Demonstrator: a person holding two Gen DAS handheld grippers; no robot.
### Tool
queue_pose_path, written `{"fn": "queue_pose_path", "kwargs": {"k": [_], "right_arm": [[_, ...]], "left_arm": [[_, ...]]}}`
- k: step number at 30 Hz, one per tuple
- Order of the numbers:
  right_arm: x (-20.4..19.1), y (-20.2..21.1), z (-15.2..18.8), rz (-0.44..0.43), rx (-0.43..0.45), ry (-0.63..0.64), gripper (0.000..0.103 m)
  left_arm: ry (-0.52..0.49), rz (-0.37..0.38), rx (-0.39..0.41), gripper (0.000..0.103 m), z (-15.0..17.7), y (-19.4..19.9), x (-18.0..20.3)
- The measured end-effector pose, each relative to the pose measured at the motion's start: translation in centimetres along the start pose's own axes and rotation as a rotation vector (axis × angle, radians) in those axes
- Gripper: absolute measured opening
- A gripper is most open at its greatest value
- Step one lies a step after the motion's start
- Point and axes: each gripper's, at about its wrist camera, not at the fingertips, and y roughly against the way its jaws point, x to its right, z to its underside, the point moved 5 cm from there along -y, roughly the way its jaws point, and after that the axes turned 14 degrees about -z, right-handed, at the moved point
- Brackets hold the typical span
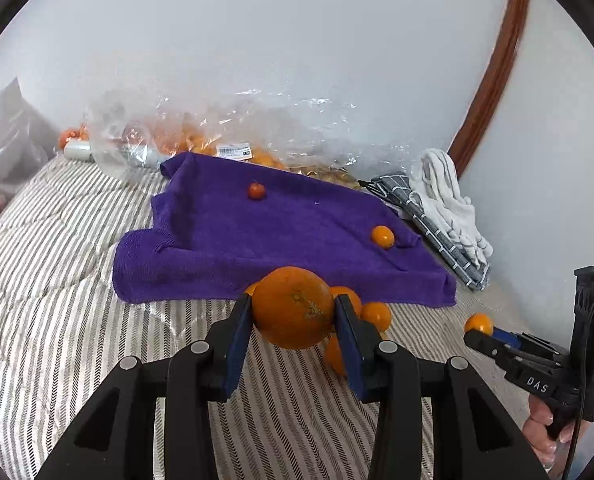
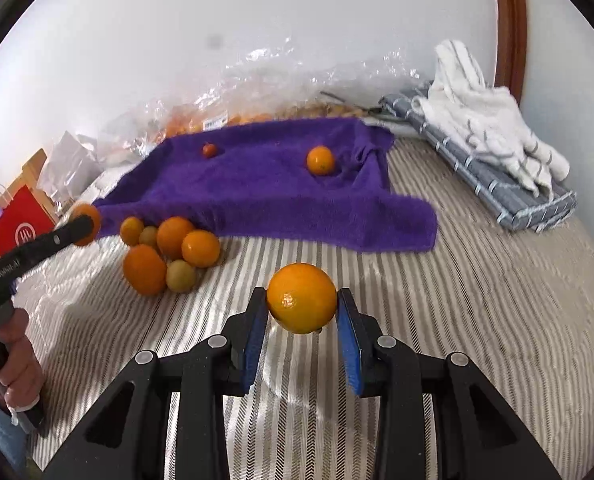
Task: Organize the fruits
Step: 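Carry both oranges onto the purple towel and open both grippers to release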
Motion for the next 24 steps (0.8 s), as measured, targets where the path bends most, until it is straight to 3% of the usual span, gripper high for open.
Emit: {"fn": "queue_pose_path", "kwargs": {"k": [11,17,24], "right_arm": [[0.2,1.0,-5.8,0.032,0.077,0.042,0.035],[-0.2,-0.9,-9.5,0.034,0.085,0.059,0.035],[-0.8,-2.7,-13.0,0.01,0.108,0.082,0.035]], "left_arm": [[0.073,-0.08,0.057,0.039,-5.2,2.6,-3.6],[0.098,-0.099,0.06,0.039,-7.9,1.1,-4.4],[0.059,-0.139,0.076,0.039,-10.7,-2.1,-2.5]]}}
